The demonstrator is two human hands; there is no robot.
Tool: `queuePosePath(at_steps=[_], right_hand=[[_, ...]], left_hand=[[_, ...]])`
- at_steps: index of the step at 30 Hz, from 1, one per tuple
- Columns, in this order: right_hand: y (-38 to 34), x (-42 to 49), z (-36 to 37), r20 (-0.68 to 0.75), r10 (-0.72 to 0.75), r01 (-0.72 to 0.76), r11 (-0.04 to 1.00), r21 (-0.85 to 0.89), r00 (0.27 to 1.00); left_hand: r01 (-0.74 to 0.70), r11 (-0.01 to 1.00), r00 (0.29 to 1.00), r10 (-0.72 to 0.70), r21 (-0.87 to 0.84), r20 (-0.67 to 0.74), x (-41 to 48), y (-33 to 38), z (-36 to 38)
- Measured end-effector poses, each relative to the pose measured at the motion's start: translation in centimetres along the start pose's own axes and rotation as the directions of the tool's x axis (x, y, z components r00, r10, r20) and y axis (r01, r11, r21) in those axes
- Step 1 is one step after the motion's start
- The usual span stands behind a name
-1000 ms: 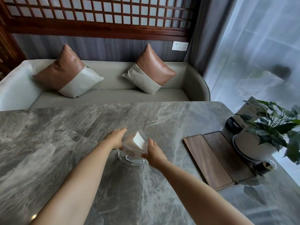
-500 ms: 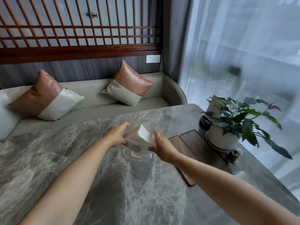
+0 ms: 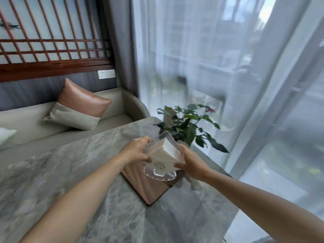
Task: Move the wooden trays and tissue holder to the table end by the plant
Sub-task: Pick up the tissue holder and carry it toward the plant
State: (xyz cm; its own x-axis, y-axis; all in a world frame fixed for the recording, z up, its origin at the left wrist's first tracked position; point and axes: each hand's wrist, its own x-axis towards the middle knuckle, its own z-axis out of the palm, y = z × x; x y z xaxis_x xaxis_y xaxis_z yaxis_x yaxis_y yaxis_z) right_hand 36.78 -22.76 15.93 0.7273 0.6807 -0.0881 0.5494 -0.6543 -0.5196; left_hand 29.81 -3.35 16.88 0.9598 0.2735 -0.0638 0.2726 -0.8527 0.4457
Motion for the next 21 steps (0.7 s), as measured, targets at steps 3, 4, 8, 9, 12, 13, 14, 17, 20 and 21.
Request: queuePosePath(at_steps=[3,4,8,9,12,13,14,17,20,21], right_hand=[[4.2,-1.4,-1.9,-0.045,0.072,-0.072,0.997,0.020,0.996],[5.5,-1.9,-2.6,-0.060,0.089,-0.087,0.996,0.036,0.994],[10.8,-3.7,-4.6,-0.101,0.170,-0.162,0.983,0.081,0.980],[12.1,-4.1,-5.0,-0.112,0.188,-0.178,0.980,0.090,0.976],[15.8,-5.2,-5.6,-0.122,0.242,-0.228,0.966,0.118,0.963],[17.0,-5.4,-5.6,-0.122,0.261,-0.245,0.961,0.127,0.958],[18.1,-5.6,-5.5,-0.119,0.279,-0.263,0.955,0.135,0.953],[21.0,-5.8,-5.3,-0.114,0.309,-0.289,0.943,0.164,0.944],[23.1,-5.4,-5.1,-0.116,0.319,-0.294,0.936,0.194,0.941],[23.7,-5.2,-5.0,-0.111,0.326,-0.300,0.933,0.201,0.939]], left_hand=[[-0.087,0.996,0.995,0.087,0.002,0.040,2.5,3.8,2.4],[-0.109,0.994,0.992,0.109,0.011,0.058,3.3,5.2,3.3],[-0.190,0.982,0.974,0.186,0.020,0.126,6.2,10.2,6.7],[-0.203,0.979,0.970,0.199,0.015,0.143,6.8,11.3,7.5],[-0.228,0.974,0.956,0.222,0.008,0.194,8.5,14.2,10.2],[-0.236,0.972,0.950,0.228,0.010,0.212,9.0,14.9,11.1],[-0.244,0.970,0.944,0.234,0.013,0.230,9.5,15.7,11.9],[-0.245,0.969,0.937,0.229,0.030,0.264,10.8,17.4,14.3],[-0.247,0.968,0.934,0.224,0.050,0.279,12.1,18.5,16.1],[-0.246,0.967,0.934,0.219,0.063,0.284,12.5,18.7,16.6]])
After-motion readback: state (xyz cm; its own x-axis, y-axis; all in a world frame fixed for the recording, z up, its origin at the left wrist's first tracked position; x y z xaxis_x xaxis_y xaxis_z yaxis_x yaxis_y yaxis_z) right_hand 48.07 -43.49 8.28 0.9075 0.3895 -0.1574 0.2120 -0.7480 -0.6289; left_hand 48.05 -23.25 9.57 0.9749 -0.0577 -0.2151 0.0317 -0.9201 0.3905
